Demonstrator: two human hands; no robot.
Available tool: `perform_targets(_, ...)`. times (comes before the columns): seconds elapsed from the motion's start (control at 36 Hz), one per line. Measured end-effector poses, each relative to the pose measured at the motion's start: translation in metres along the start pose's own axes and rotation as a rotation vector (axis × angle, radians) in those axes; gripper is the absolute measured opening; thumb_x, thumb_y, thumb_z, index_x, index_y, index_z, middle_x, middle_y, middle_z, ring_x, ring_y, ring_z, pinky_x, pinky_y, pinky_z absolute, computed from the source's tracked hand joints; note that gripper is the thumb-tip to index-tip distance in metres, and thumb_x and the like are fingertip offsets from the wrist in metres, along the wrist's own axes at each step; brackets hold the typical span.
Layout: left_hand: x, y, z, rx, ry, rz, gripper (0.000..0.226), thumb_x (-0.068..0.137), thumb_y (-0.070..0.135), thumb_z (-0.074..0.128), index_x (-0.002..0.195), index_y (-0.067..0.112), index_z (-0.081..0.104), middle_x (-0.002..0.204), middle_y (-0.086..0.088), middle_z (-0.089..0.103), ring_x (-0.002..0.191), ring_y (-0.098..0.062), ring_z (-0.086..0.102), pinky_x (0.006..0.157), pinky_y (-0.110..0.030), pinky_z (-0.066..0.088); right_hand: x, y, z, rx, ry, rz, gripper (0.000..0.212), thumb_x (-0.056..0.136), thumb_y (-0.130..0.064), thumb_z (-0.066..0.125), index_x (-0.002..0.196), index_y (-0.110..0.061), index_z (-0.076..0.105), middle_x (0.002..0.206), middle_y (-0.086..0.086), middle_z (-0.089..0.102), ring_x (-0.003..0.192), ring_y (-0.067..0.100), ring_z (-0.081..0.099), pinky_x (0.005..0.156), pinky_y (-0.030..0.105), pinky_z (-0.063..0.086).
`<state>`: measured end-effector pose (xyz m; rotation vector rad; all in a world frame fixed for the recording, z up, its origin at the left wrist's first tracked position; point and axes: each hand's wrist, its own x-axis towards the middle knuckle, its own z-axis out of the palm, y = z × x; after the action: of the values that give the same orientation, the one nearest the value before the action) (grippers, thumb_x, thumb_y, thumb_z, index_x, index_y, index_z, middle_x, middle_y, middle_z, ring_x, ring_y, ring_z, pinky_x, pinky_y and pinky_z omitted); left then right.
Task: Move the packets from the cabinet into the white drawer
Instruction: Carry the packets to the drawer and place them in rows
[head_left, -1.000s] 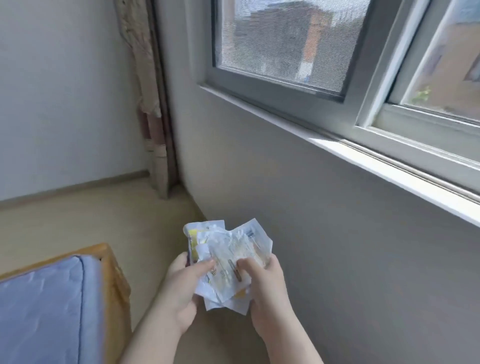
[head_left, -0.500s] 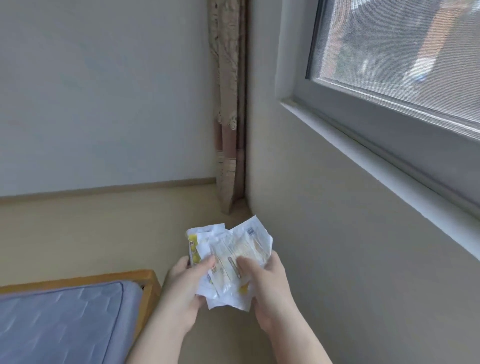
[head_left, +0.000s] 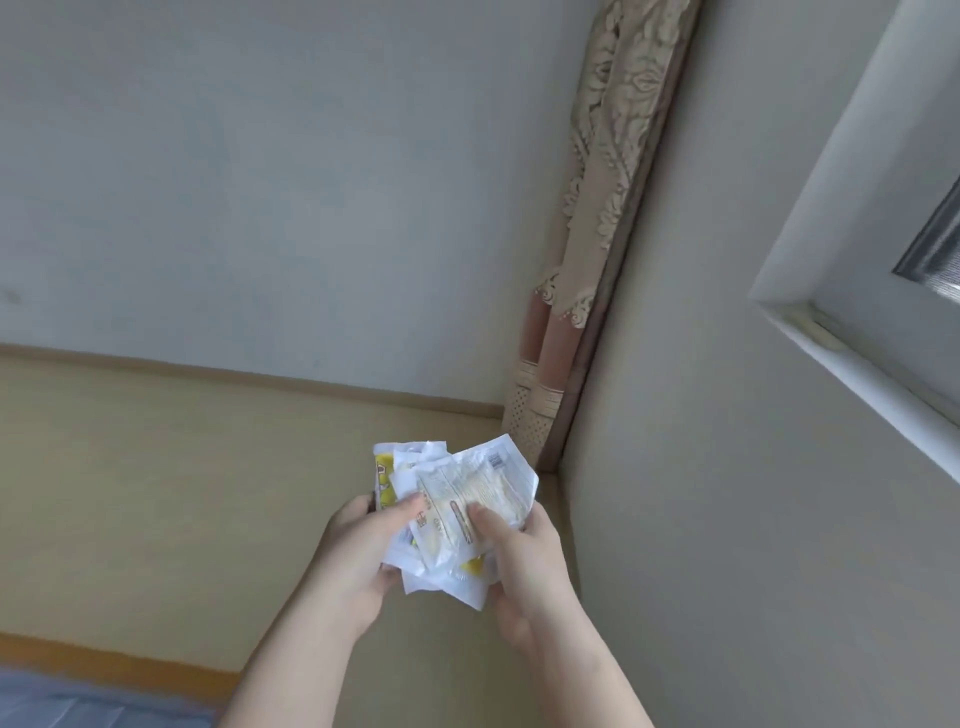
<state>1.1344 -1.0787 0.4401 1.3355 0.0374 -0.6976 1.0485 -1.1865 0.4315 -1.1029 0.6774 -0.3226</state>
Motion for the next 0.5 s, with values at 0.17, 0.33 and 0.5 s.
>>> perform_targets(0.17, 0.08, 0.061, -0.006, -0.034, 0.057, 0.049, 0.016, 0.088, 0.006, 0.06, 0.104, 0.001, 0.063, 0.088, -0.014, 0.072, 0.074, -0.029, 0.069, 0.061, -0.035, 0.053, 0.091, -0.037, 0.051, 0.012, -0.063, 0.016, 0.021, 0.087, -0.008, 0.062, 0.107, -0.015, 0.058, 0.103, 0.011, 0.071, 0.094, 0.029, 0.069, 0.089, 0.053, 0.052)
perform_targets(0.33, 0.159, 0.09, -0.025, -0.065, 0.161, 0.052, 0.02, 0.09, 0.006, 0.058, 0.108, 0.0, 0.063, 0.1, -0.018, 0.071, 0.083, -0.033, 0.069, 0.063, -0.036, 0.055, 0.179, -0.043, 0.093, 0.008, -0.165, 0.082, 0.024, 0.088, -0.009, 0.061, 0.111, -0.013, 0.059, 0.105, 0.011, 0.071, 0.096, 0.029, 0.069, 0.092, 0.052, 0.051)
perform_targets(0.5, 0.251, 0.129, -0.036, -0.109, 0.243, 0.104, 0.019, 0.091, 0.008, 0.057, 0.107, 0.0, 0.065, 0.099, -0.017, 0.071, 0.085, -0.033, 0.068, 0.074, -0.039, 0.054, 0.284, -0.065, 0.139, -0.014, -0.297, 0.071, 0.021, 0.089, -0.006, 0.06, 0.108, -0.012, 0.059, 0.099, 0.008, 0.072, 0.085, 0.023, 0.07, 0.077, 0.038, 0.056)
